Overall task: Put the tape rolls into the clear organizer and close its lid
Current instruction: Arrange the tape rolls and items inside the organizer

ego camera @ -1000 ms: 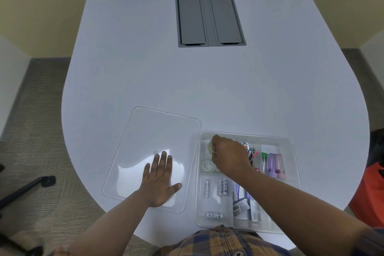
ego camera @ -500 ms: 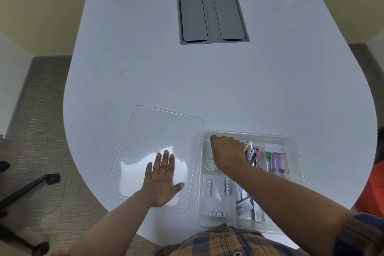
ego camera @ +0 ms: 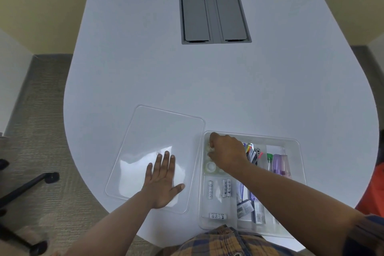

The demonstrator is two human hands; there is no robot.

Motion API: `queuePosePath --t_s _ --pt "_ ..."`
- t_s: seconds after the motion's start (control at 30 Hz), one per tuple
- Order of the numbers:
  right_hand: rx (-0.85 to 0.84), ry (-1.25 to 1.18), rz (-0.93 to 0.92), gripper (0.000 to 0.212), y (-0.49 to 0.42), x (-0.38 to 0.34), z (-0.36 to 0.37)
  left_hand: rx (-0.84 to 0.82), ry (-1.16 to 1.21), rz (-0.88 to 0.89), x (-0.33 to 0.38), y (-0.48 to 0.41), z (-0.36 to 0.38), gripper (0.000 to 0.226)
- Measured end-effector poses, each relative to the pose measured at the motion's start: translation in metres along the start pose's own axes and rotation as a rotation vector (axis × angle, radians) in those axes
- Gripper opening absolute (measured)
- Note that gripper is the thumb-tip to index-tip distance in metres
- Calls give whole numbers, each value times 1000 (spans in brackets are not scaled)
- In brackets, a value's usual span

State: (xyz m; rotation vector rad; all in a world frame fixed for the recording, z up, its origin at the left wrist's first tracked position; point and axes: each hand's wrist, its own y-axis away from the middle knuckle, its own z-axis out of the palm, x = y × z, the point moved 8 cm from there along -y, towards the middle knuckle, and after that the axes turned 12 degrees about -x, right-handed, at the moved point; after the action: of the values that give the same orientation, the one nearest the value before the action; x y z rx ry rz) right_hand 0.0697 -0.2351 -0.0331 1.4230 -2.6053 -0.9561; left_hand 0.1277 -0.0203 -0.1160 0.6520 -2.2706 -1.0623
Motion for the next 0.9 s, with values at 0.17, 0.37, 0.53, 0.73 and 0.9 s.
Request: queuePosePath --t_s 0.17,0.37,0.53,0.73,0.9 --pt "-24 -80 -4 17 0 1 3 9 -7 -6 -1 -2 1 91" --pt "-41 -132 4 14 2 1 0 10 -7 -5 -1 -2 1 91" --pt "48 -59 75 13 12 10 -14 10 5 -6 -1 -1 1 91" --pt "-39 61 84 27 21 10 1 9 18 5 -1 0 1 90" --pt "-67 97 88 22 24 7 13 15 14 1 -1 -1 1 91"
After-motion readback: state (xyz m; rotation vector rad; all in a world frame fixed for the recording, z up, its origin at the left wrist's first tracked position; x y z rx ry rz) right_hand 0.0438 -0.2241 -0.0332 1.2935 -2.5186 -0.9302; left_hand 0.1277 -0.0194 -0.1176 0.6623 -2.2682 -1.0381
